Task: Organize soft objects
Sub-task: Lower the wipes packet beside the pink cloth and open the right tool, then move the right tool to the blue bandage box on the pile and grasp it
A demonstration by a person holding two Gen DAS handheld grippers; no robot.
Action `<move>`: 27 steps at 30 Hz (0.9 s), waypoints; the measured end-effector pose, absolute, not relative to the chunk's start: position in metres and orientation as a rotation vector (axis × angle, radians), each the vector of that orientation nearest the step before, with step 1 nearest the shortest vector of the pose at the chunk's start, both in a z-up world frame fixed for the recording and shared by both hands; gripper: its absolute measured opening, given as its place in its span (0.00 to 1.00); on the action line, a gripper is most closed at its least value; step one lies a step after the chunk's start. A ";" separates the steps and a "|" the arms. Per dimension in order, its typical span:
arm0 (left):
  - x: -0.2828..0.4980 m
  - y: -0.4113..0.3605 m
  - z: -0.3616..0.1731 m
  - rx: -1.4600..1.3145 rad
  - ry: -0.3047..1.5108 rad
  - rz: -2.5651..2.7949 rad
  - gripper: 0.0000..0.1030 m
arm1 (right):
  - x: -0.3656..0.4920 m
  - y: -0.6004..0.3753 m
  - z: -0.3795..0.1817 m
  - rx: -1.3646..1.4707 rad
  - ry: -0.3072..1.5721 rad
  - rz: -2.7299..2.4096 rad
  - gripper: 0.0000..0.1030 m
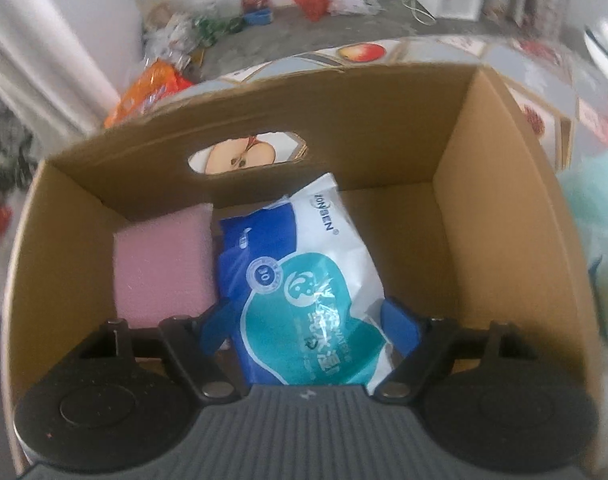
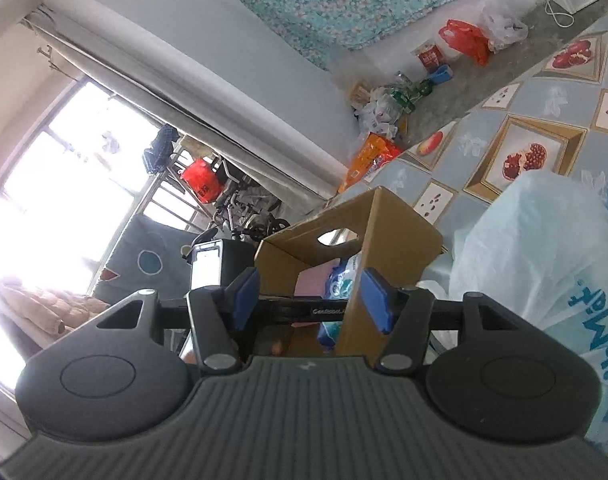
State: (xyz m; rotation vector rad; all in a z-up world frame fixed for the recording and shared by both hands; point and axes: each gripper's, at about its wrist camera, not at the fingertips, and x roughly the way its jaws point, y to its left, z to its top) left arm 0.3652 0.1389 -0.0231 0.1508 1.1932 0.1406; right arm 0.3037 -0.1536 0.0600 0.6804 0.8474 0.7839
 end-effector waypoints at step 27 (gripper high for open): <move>0.194 0.031 0.142 0.122 0.680 -0.150 0.92 | 0.171 -0.350 0.111 0.703 0.640 0.493 0.71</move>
